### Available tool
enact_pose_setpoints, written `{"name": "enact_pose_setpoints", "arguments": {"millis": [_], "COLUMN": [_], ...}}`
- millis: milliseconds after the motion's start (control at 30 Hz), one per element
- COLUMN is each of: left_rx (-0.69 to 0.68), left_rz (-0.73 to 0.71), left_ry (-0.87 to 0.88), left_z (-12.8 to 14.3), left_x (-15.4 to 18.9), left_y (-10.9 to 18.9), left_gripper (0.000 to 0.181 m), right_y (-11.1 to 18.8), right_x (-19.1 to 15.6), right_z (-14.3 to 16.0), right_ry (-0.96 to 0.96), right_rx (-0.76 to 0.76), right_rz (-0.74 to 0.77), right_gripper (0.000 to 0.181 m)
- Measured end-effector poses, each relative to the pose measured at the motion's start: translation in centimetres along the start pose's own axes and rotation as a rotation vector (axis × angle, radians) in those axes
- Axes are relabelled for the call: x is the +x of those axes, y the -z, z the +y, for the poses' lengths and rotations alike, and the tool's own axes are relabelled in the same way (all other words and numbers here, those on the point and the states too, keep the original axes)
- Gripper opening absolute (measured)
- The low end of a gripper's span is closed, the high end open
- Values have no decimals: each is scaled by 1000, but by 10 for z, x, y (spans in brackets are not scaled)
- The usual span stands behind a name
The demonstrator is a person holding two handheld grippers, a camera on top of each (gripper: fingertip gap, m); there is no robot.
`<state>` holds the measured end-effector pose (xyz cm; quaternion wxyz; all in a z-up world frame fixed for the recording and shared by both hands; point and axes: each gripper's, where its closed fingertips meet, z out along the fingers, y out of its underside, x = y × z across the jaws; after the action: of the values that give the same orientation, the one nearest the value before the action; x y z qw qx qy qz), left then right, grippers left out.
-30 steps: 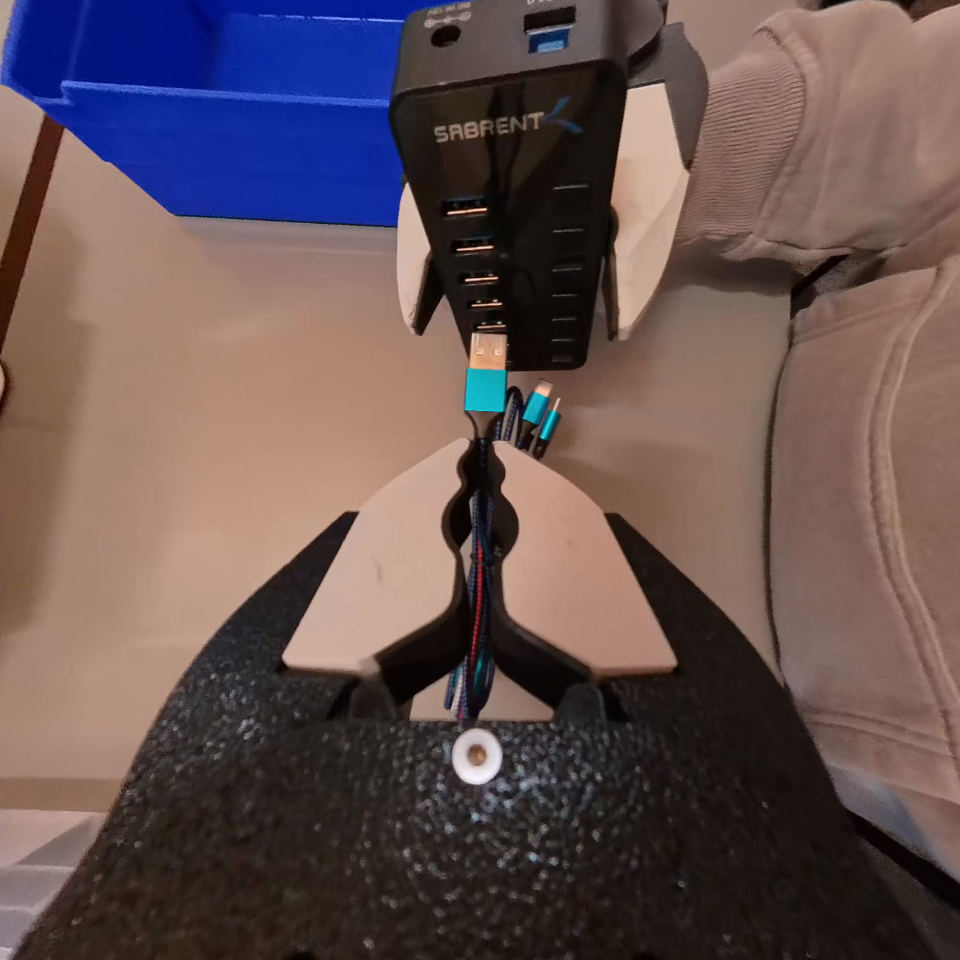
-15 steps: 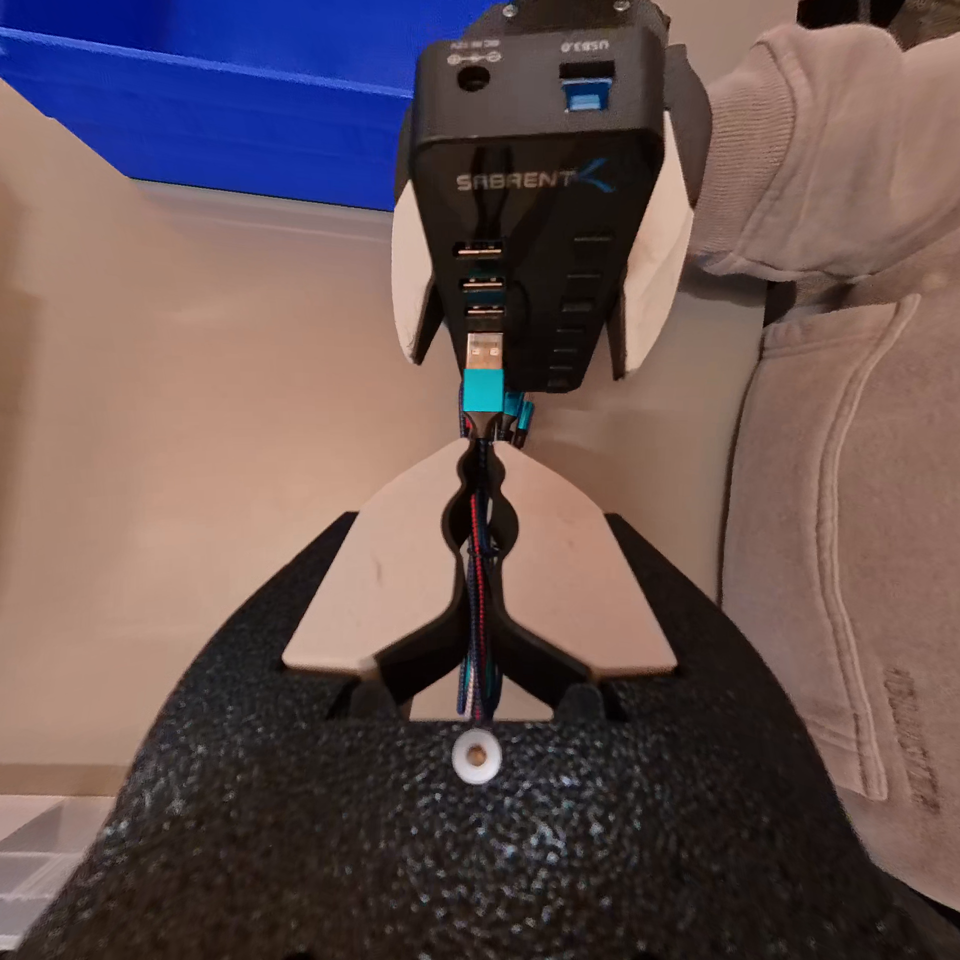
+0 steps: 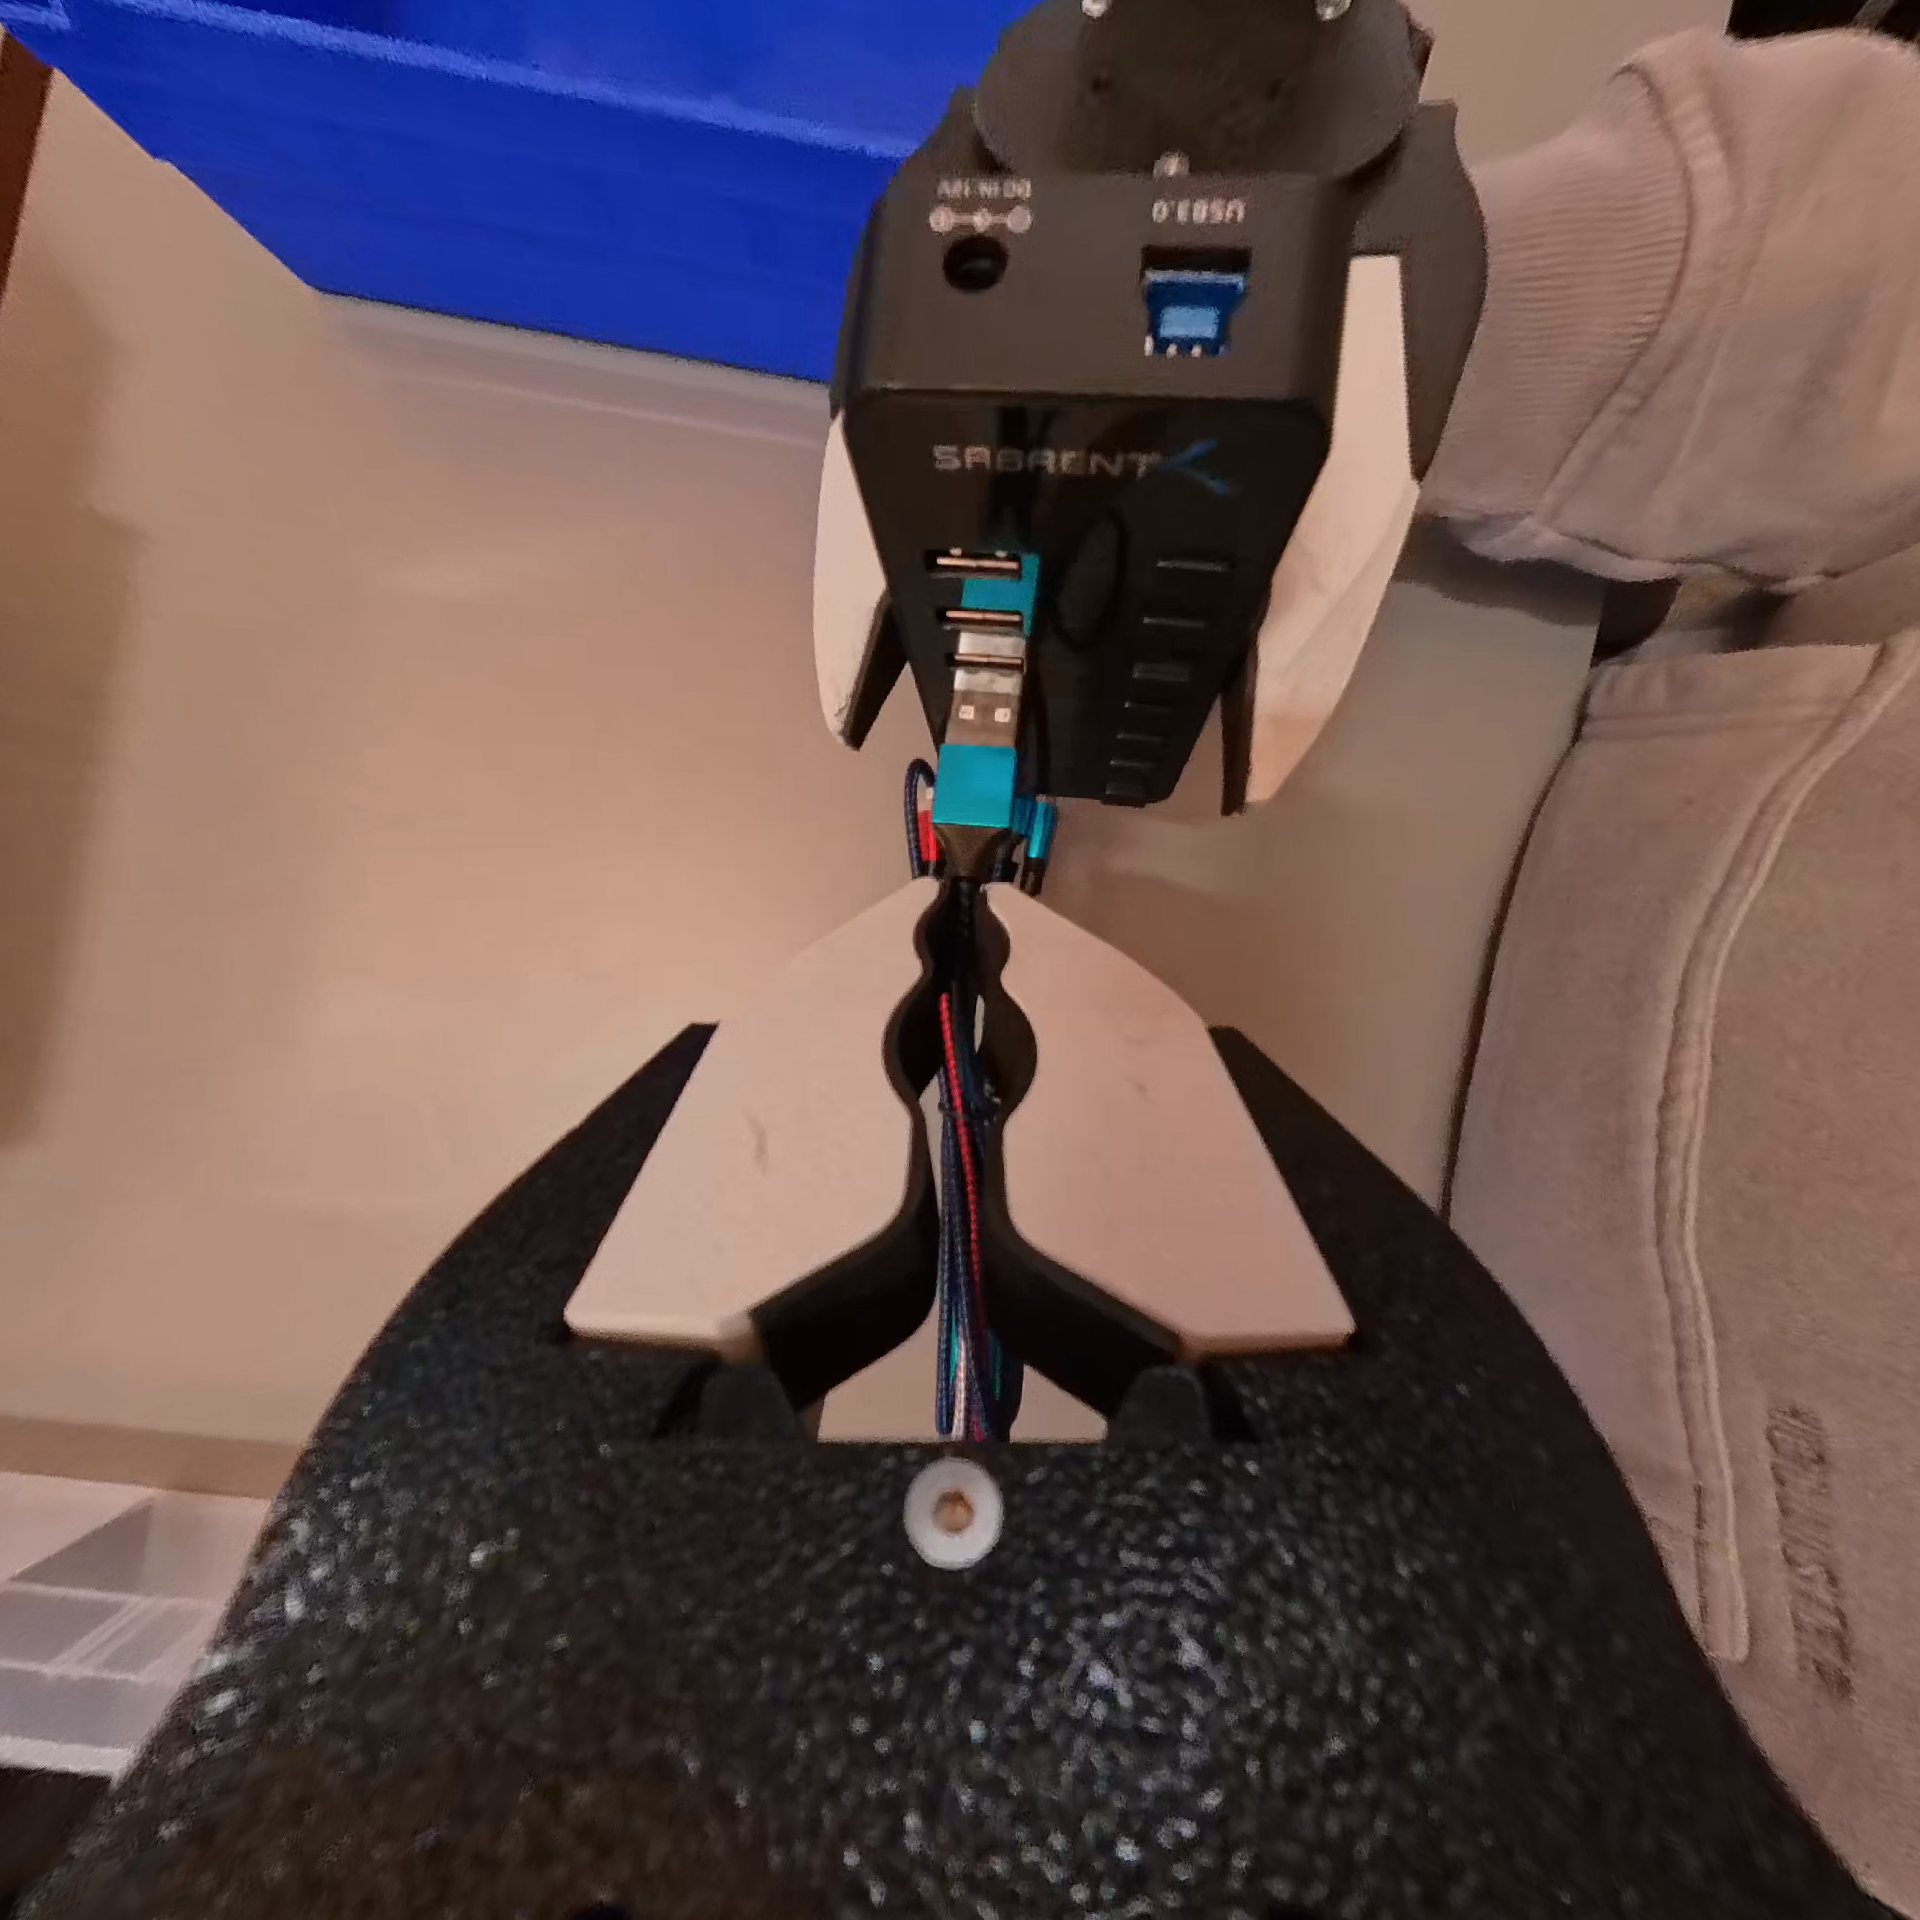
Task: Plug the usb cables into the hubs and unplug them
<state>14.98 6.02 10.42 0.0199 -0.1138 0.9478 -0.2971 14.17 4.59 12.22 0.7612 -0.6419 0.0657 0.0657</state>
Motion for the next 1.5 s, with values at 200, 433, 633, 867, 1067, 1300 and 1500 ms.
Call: {"name": "enact_pose_setpoints", "arguments": {"millis": [200,433,633,867,1067,1300,1500], "left_rx": [118,237,210,385,252,399,633], "left_rz": [14,30,18,-5,-76,-26,324], "left_ry": [-4,13,-28,71,85,414,623], "left_z": [-5,-7,-5,-11,28,23,-32], "left_x": [-1,-3,2,-3,-25,-46,-4], "left_y": [-1,7,1,-4,-26,-16,12], "left_gripper": [1,1,2,2,2,62,78], "right_y": [1,-6,-10,-1,10,2,-5], "right_x": [0,1,-1,11,17,25,31], "right_z": [-10,3,5,-16,-21,-17,-13], "right_ry": [-34,19,14,-19,-27,46,219], "right_rx": [70,-56,-67,63,104,51,-76], "right_rz": [-2,34,13,62,115,196,311], "right_gripper": [64,64,63,62,62,62,61]}}
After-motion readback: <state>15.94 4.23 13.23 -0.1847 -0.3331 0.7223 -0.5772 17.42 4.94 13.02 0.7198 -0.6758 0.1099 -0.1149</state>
